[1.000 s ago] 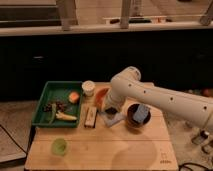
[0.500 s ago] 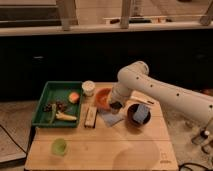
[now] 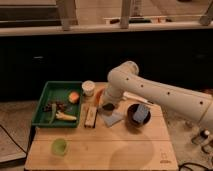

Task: Stack cups on top of each other

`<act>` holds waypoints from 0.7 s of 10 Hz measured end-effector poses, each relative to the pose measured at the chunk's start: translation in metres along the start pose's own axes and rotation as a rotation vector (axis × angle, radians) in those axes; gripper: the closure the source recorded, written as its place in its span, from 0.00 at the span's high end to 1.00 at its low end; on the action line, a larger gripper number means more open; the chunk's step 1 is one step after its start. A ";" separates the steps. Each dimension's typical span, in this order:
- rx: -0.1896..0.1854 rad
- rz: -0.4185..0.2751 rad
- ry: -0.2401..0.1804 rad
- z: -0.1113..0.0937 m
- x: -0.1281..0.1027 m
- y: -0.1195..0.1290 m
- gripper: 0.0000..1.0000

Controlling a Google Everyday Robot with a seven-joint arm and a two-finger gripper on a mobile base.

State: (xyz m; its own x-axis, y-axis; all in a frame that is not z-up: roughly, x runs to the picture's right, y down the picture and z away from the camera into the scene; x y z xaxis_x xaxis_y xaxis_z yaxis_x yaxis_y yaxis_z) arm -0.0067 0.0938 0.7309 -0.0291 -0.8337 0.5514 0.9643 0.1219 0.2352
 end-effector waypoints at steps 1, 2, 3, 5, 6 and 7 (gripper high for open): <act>-0.001 -0.043 -0.008 0.001 -0.008 -0.020 0.00; -0.002 -0.072 -0.016 0.001 -0.014 -0.032 0.00; -0.002 -0.098 -0.024 0.001 -0.019 -0.043 0.00; 0.001 -0.160 -0.051 0.002 -0.031 -0.068 0.00; 0.006 -0.205 -0.072 0.004 -0.039 -0.085 0.00; 0.010 -0.236 -0.090 0.005 -0.044 -0.094 0.00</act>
